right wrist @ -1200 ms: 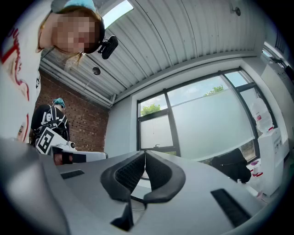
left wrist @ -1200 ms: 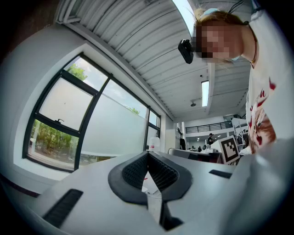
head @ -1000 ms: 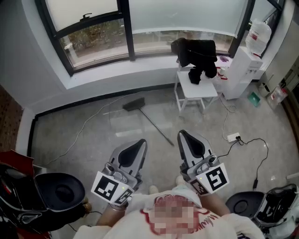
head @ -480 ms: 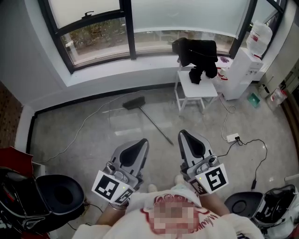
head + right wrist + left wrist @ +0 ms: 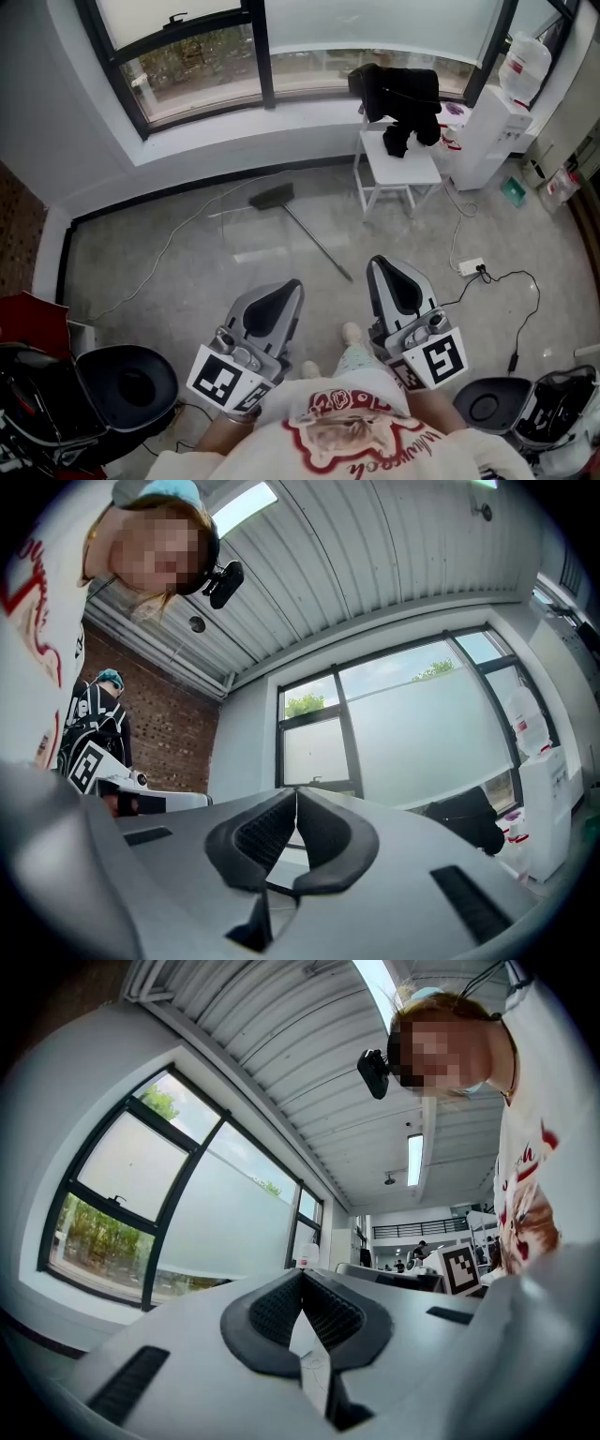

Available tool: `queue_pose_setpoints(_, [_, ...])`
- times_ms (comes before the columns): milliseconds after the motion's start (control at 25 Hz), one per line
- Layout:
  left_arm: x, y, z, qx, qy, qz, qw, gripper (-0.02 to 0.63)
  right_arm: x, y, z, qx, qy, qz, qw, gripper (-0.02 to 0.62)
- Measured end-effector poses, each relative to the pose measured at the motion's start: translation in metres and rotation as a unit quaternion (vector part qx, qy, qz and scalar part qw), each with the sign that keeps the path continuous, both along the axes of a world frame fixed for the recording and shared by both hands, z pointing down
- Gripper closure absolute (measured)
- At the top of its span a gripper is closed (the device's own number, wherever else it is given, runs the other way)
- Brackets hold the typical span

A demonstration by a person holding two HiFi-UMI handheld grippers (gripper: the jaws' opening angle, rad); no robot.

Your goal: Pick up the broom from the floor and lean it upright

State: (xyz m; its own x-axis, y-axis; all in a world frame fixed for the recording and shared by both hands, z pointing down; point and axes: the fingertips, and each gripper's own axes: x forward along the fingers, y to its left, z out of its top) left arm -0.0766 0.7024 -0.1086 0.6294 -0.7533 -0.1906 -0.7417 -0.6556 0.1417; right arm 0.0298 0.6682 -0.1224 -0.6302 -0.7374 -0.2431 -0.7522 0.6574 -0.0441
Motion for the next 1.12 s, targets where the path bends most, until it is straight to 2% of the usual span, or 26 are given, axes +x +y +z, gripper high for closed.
queue_pose_setpoints(280, [-0.005, -0.009, -0.004, 0.003, -0.002, -0.001, 1.0, 0.589, 0.012, -0.018, -0.019, 0.011, -0.009, 0.019, 1.0, 0.571])
queue_pose_setpoints(440, [-0.01, -0.02, -0.01, 0.012, 0.002, -0.011, 0.9999, 0.589, 0.012, -0.03, -0.032, 0.028, -0.009, 0.017, 0.999, 0.571])
queue_pose_setpoints(640, [-0.01, -0.046, -0.005, 0.011, 0.001, -0.017, 0.9998, 0.589, 0.011, -0.06, -0.028, 0.02, -0.015, 0.006, 1.0, 0.571])
queue_pose_setpoints(880, [-0.018, -0.111, 0.003, 0.003, 0.003, -0.025, 0.9997, 0.589, -0.002, -0.123, -0.028, 0.015, -0.029, -0.003, 0.999, 0.571])
queue_pose_setpoints(1120, [-0.011, -0.206, 0.0, 0.021, -0.004, -0.026, 0.9994, 0.589, 0.008, -0.22, -0.021, 0.018, -0.027, -0.004, 0.999, 0.571])
